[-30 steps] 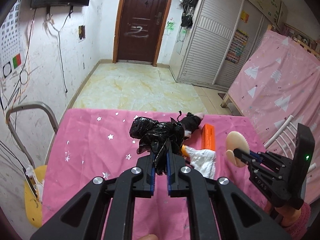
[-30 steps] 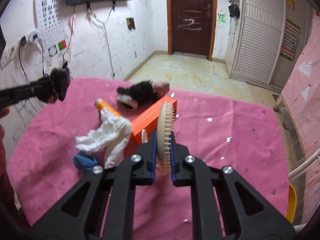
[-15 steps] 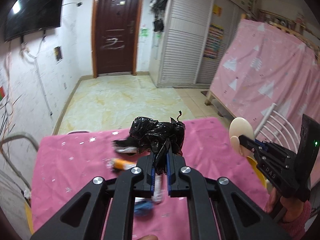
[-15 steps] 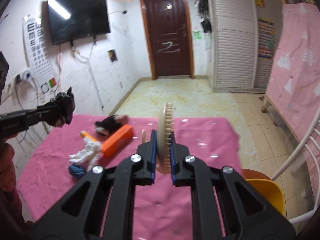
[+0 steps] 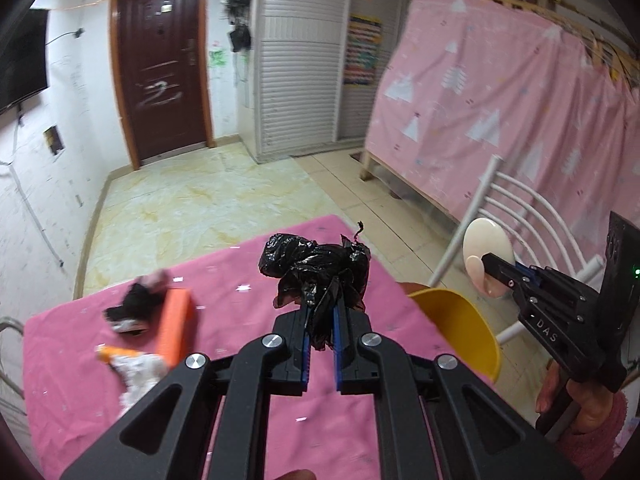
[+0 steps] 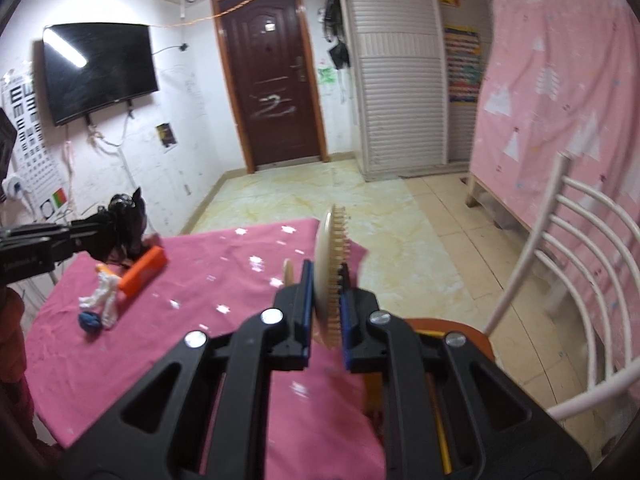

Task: Collect trash
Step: 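Carry the bag and hairbrush over the yellow bin and open both tools, then move both open tools back over the table toward the remaining items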

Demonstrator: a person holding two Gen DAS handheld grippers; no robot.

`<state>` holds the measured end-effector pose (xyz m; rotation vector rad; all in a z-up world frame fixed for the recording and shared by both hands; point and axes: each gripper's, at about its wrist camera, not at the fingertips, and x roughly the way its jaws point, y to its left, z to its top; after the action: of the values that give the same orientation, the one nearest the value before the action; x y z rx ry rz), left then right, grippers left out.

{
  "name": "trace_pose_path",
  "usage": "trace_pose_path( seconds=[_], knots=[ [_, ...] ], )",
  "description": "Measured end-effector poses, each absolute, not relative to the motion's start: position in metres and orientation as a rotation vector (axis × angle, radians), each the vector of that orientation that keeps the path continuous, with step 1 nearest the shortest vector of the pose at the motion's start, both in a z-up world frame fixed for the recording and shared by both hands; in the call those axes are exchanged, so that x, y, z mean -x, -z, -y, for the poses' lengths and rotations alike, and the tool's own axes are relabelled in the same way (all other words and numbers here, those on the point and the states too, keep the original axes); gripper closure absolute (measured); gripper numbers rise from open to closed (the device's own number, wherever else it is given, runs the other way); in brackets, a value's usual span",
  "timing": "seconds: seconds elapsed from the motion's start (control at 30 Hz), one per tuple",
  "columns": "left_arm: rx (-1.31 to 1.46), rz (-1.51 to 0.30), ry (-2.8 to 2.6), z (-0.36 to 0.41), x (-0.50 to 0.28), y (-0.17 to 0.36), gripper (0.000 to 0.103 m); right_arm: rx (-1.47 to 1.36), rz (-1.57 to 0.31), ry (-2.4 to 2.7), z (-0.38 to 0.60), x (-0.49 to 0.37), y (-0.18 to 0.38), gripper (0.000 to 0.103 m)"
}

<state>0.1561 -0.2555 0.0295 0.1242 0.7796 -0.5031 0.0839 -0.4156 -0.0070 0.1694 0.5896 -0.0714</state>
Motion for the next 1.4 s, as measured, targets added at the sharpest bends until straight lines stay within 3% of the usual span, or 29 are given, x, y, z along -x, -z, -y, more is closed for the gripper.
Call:
trace_pose_path(
  seconds=[0.4, 0.87, 0.97, 1.03, 1.1, 1.17, 1.37, 1.4],
  knots=[
    [-0.227, -0.874, 0.66, 0.368, -0.141, 0.003, 0.103, -0.253, -0.67, 0.131, 0.477, -0.052, 0.05, 0.093],
    [-0.268, -0.959, 0.733, 0.432, -0.14, 0.032, 0.101, -0.316, -0.697, 0.15, 0.508, -0.042, 0.074, 0.092],
    [-0.266, -0.967, 0.732, 0.438, -0.142, 0.034, 0.095, -0.319, -0.692, 0.154, 0.509, -0.04, 0.074, 0.092],
    [-0.266, -0.971, 0.742, 0.442, -0.141, 0.034, 0.085, -0.324, -0.689, 0.161, 0.51, -0.039, 0.074, 0.092],
    [-0.268, -0.965, 0.746, 0.443, -0.14, 0.033, 0.061, -0.326, -0.686, 0.17, 0.51, -0.037, 0.072, 0.092],
    [-0.264, -0.957, 0.748, 0.443, -0.14, 0.032, 0.052, -0.328, -0.682, 0.18, 0.512, -0.036, 0.07, 0.091],
    [-0.238, -0.945, 0.744, 0.431, -0.141, 0.024, 0.051, -0.311, -0.672, 0.182, 0.505, -0.035, 0.061, 0.09],
    [-0.231, -0.941, 0.743, 0.426, -0.141, 0.022, 0.051, -0.307, -0.671, 0.179, 0.503, -0.036, 0.06, 0.082]
  ],
)
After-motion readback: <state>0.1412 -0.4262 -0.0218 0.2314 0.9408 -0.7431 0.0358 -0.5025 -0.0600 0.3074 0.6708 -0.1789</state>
